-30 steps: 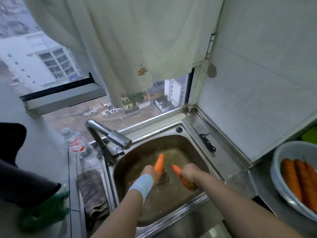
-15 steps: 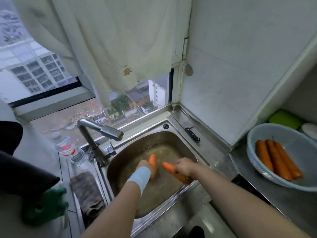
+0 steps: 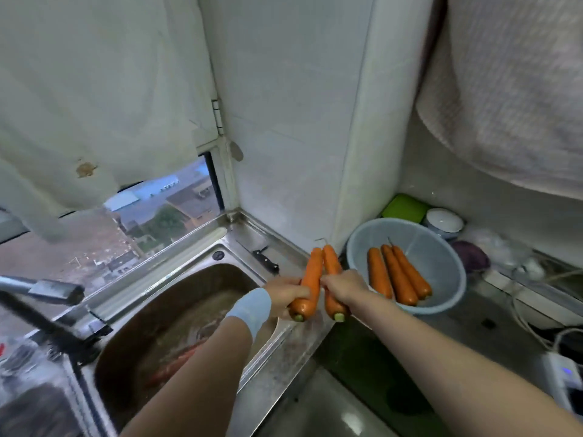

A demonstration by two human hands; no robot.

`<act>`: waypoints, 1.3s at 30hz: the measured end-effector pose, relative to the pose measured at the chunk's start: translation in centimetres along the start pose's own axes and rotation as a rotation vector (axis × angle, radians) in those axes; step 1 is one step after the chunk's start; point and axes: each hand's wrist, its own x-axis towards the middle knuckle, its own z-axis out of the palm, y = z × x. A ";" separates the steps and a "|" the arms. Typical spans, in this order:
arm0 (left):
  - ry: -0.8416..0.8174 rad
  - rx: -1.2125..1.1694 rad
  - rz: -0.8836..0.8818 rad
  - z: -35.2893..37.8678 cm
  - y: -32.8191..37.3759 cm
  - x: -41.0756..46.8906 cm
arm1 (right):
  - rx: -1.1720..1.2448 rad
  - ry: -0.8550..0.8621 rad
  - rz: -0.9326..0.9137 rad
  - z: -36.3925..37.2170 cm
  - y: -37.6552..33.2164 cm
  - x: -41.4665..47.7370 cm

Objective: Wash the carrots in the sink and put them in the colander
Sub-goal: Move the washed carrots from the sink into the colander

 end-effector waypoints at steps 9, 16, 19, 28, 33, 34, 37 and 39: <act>0.065 0.085 0.022 13.8 8.1 8.7 | -0.363 -0.044 -0.171 -14.4 6.7 8.4; 0.298 0.175 -0.031 18.9 10.4 16.6 | -0.228 -0.130 -0.044 -15.6 11.2 17.1; 0.275 0.450 -0.093 19.4 10.4 18.3 | -0.407 -0.147 -0.240 -14.9 11.6 18.3; 0.273 0.501 0.004 16.9 10.7 16.6 | -0.443 0.021 -0.367 -12.6 7.8 16.1; 0.398 0.386 0.044 10.7 8.6 12.6 | -0.348 0.024 -0.408 -8.3 2.6 11.5; 0.409 0.389 0.037 9.1 7.8 11.7 | -0.304 -0.017 -0.410 -6.8 1.5 10.6; 0.441 0.418 -0.007 3.6 3.6 8.9 | -0.237 -0.129 -0.426 -1.1 -1.0 8.5; 0.467 0.379 -0.041 -0.2 -0.1 7.3 | -0.257 -0.199 -0.413 3.1 -2.3 6.9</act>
